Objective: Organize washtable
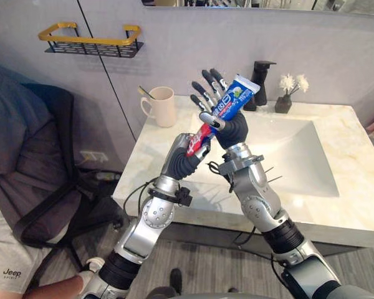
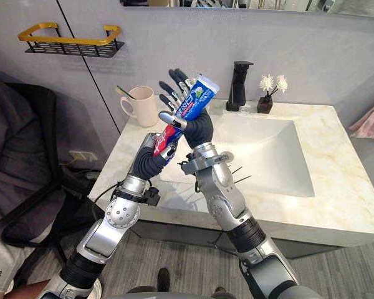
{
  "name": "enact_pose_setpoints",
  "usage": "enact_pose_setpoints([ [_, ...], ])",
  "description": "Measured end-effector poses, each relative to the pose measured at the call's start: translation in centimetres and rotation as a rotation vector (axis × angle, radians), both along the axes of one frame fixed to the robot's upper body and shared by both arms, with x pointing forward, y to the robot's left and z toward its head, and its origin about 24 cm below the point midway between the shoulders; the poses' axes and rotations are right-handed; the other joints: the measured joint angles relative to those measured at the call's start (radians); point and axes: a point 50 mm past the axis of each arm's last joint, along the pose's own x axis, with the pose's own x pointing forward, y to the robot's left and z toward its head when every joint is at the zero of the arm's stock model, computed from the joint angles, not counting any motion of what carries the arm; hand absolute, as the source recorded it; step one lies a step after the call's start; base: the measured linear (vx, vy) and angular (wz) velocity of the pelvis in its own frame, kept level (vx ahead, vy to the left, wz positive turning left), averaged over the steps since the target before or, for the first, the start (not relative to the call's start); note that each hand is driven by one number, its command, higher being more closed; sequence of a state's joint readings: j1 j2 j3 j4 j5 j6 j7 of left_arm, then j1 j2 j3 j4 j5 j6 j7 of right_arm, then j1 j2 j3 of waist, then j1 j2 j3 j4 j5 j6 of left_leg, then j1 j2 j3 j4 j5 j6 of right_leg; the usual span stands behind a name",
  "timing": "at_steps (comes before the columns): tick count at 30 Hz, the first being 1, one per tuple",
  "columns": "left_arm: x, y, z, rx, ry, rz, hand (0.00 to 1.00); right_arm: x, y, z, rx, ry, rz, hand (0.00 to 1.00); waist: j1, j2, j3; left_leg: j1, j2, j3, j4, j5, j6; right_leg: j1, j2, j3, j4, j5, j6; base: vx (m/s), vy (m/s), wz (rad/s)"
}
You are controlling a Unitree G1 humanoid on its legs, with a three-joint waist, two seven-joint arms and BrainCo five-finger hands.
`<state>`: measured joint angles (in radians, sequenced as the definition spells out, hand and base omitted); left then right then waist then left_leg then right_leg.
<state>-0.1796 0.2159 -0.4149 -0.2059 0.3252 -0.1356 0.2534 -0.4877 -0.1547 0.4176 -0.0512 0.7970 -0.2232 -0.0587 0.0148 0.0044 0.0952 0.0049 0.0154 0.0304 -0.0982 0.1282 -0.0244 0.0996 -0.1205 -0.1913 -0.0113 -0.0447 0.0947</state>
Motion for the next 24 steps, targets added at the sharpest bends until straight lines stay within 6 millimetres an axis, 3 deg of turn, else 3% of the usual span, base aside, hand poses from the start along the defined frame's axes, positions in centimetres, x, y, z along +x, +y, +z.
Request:
enact_pose_setpoints([
  [7,0.1,-0.1,-0.5,0.004,0.016,0.005,1.00,0.2,0.1,-0.5,0.007,0.024,0.021,1.00,0.000,-0.003,-0.002,-0.003,0.002,0.001,-0.005,0.004,0.002,0.000,-0.001,0.001,-0.014,0.007,0.002,-0.04,-0.004,-0.01],
  [8,0.1,-0.1,-0.5,0.004,0.016,0.005,0.00,0.2,0.1,-0.5,0.009,0.024,0.023,1.00,0.000,-0.005,-0.003,-0.003,0.002,0.001,-0.005,0.004,0.001,0.000,-0.001,0.001,-0.015,0.008,0.002,0.00,0.000,0.00],
  [13,0.2,0.0,-0.7,0.011,0.027,0.012,0.00,0.2,0.1,-0.4,0.017,0.017,0.029,1.00,-0.001,-0.023,-0.014,-0.007,0.002,0.007,0.000,0.005,0.002,0.002,0.000,0.004,-0.027,0.023,0.001,0.00,-0.004,-0.01],
  [19,0.3,1.3,0.4,-0.007,-0.025,0.069,0.00,0.8,-1.8,0.1,0.043,-0.001,-0.049,1.00,-0.001,-0.023,-0.014,-0.005,0.002,0.007,0.000,0.009,0.005,0.004,-0.002,0.003,-0.024,0.024,0.003,-0.03,-0.003,0.00],
  [24,-0.8,7.7,2.7,-0.089,-0.157,0.340,0.00,1.3,-7.8,-0.8,0.095,0.033,-0.289,1.00,0.000,-0.023,-0.014,0.000,0.001,0.001,-0.005,0.009,0.004,0.011,-0.003,-0.001,-0.027,0.023,0.000,-0.02,-0.003,0.01],
])
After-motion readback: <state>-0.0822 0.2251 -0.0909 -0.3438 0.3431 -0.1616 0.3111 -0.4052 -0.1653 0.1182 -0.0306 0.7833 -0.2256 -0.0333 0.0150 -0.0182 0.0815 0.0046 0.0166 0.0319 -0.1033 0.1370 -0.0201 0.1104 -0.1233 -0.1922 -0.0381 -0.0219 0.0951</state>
